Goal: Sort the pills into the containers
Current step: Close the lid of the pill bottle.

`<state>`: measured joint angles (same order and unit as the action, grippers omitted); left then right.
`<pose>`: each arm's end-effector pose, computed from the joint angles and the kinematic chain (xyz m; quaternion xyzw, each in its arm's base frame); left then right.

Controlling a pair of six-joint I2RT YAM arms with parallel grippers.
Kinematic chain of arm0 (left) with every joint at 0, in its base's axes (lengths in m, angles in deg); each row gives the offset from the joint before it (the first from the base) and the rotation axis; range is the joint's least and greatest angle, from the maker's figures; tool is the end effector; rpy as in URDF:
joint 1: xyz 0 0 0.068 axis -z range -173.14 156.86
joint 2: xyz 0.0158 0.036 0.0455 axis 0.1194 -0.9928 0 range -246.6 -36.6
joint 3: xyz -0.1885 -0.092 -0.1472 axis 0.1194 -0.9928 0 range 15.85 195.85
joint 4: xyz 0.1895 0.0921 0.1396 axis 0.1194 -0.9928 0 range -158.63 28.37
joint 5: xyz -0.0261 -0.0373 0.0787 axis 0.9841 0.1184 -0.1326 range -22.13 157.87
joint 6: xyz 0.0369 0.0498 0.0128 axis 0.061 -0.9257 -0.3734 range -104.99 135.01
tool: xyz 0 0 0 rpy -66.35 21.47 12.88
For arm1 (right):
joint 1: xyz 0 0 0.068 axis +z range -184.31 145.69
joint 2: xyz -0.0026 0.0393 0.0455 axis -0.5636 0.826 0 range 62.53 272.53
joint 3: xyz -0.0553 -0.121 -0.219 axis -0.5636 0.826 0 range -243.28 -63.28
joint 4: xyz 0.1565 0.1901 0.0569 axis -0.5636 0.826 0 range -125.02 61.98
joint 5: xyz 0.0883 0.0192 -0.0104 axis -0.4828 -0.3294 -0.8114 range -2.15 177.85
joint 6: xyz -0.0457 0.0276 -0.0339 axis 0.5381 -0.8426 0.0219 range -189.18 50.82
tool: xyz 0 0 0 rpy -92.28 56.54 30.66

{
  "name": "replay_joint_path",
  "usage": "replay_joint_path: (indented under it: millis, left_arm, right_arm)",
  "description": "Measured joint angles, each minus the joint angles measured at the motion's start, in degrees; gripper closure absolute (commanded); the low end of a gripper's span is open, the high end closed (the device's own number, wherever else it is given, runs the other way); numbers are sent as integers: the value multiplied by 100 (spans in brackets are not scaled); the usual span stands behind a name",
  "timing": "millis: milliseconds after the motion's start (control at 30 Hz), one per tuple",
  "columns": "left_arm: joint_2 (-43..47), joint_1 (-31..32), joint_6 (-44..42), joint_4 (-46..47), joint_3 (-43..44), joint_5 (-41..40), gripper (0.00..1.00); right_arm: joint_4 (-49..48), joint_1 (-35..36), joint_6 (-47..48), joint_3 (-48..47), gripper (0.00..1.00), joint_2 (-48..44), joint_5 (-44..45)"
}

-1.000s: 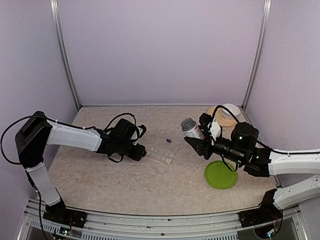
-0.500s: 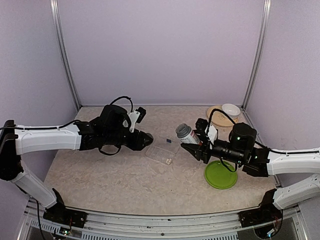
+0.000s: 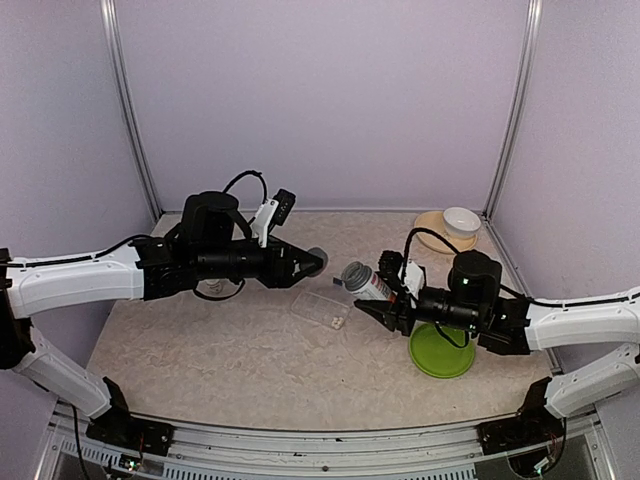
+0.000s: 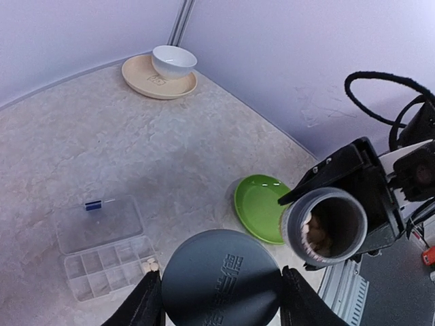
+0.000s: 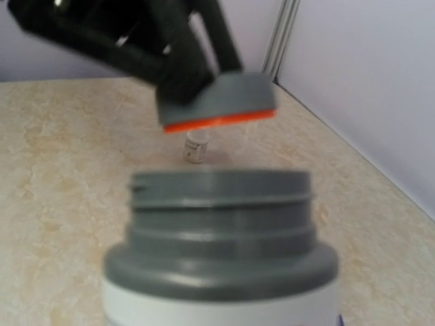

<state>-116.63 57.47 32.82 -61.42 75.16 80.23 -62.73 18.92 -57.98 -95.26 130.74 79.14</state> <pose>0.2030 -0.2638 0.2868 0.2896 0.7664 -0.3916 0.4189 0.1585 0.2245 0.2338 -0.4447 0.6127 0.2870 0.5869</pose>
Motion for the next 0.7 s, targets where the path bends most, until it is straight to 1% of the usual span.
replay_joint_path:
  millis: [233, 467, 700]
  left_arm:
    - [20, 24, 376, 422, 0, 422, 55]
    - [13, 118, 691, 793, 0, 809, 55]
    - [-114, 227, 876, 1038, 0, 1025, 55]
  right_arm:
    - [2, 142, 116, -52, 75, 197, 72]
    - [-39, 190, 146, -129, 75, 203, 229]
    - [-42, 216, 162, -129, 75, 173, 299]
